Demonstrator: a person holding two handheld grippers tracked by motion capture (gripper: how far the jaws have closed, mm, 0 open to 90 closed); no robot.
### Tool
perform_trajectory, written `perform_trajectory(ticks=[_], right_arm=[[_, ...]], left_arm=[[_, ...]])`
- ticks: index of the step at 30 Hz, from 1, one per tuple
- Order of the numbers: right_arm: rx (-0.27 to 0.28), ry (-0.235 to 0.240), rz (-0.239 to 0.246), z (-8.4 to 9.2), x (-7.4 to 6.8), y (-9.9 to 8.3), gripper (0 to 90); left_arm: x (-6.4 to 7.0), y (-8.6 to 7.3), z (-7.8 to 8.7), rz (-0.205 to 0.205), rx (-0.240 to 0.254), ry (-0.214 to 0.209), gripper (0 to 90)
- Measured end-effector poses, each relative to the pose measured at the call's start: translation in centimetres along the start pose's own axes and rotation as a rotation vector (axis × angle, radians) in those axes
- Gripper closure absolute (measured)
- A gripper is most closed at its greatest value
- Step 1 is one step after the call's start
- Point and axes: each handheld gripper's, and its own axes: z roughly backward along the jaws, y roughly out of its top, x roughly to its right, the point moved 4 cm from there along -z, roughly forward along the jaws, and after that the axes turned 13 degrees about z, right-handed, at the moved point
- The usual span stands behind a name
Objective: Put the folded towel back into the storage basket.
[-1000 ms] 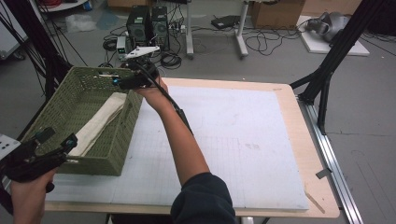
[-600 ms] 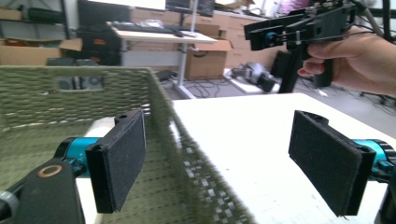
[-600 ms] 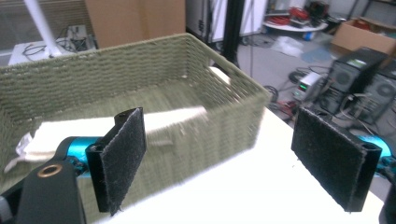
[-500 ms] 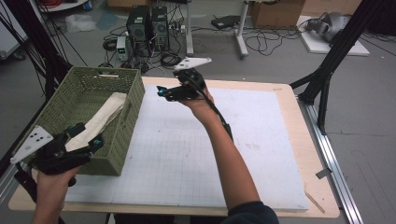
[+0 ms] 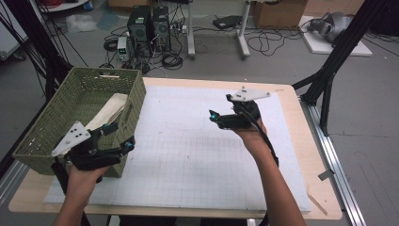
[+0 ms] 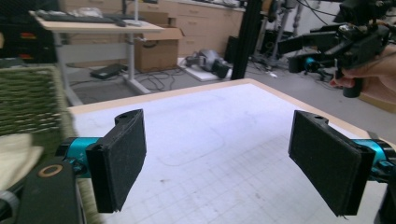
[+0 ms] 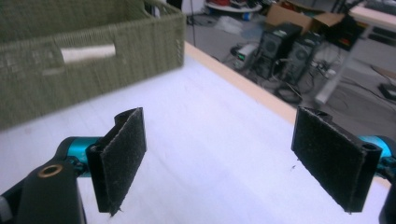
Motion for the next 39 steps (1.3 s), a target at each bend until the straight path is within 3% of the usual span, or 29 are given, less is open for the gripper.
perform_trajectory(ticks=[6,9,12,17,20,23,26,34,39], right_arm=[[-0.01,-0.066,0.021,3.9,-0.5,-3.7,16.5],[-0.02,-0.082,-0.009,5.3,-1.2,-5.7,16.5],[-0.04,-0.107,-0.021,6.4,-1.7,-7.8,16.5],[-0.061,-0.123,-0.084,7.9,-2.2,-10.5,16.5],[-0.069,-0.143,-0.09,8.8,-2.6,-11.4,16.5],[-0.104,-0.18,-0.054,9.4,-2.9,-12.0,16.5],[-0.092,-0.222,-0.048,10.0,-3.4,-12.6,16.5],[-0.086,-0.215,-0.05,10.0,-3.0,-13.1,16.5],[-0.07,-0.226,-0.062,10.3,-2.7,-13.3,16.5]], left_arm=[[0.9,-0.7,-1.9,0.002,-0.011,-0.033,20.3],[1.2,-1.1,-3.1,-0.009,-0.018,-0.015,20.3],[1.9,-1.6,-4.1,-0.021,-0.021,-0.03,20.3],[2.7,-2.7,-5.0,-0.049,-0.018,-0.064,20.5],[2.9,-3.3,-5.3,-0.057,-0.007,-0.082,20.8],[3.3,-4.0,-5.5,-0.067,-0.009,-0.101,20.8],[3.4,-4.7,-5.4,-0.074,-0.005,-0.103,20.8],[3.9,-6.5,-6.3,-0.095,-0.065,-0.116,20.6],[3.8,-6.8,-6.7,-0.103,-0.082,-0.108,20.7]])
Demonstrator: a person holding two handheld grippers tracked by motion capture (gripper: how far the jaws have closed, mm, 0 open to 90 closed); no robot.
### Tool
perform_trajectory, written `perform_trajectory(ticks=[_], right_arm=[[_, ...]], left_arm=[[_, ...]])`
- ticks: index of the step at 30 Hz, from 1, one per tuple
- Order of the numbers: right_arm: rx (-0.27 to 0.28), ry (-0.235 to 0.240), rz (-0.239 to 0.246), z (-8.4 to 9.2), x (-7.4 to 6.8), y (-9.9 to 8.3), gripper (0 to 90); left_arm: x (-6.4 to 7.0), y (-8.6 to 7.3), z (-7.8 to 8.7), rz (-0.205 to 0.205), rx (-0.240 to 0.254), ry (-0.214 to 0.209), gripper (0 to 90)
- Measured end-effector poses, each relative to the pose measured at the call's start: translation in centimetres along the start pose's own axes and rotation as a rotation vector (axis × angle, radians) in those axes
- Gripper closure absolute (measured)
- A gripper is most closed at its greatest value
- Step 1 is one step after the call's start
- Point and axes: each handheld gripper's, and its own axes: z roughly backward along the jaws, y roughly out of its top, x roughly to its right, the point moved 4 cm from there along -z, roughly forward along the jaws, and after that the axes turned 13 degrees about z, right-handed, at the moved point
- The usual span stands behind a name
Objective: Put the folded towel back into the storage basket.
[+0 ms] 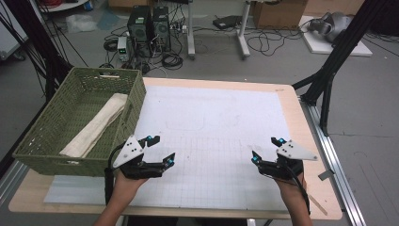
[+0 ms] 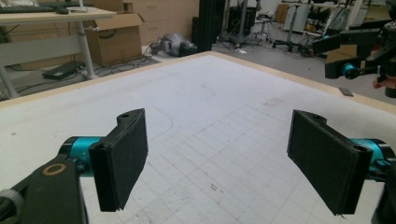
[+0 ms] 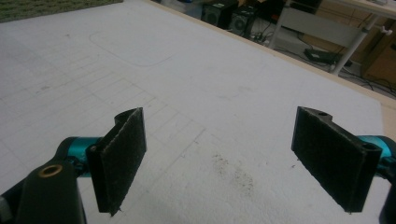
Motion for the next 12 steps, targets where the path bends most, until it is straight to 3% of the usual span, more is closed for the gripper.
perform_trajectory(ticks=[12], right_arm=[[0.011,-0.017,-0.006,0.25,0.21,0.02,16.5]], left_arm=[[-0.29,0.08,0.14,0.004,0.008,0.004,20.5]])
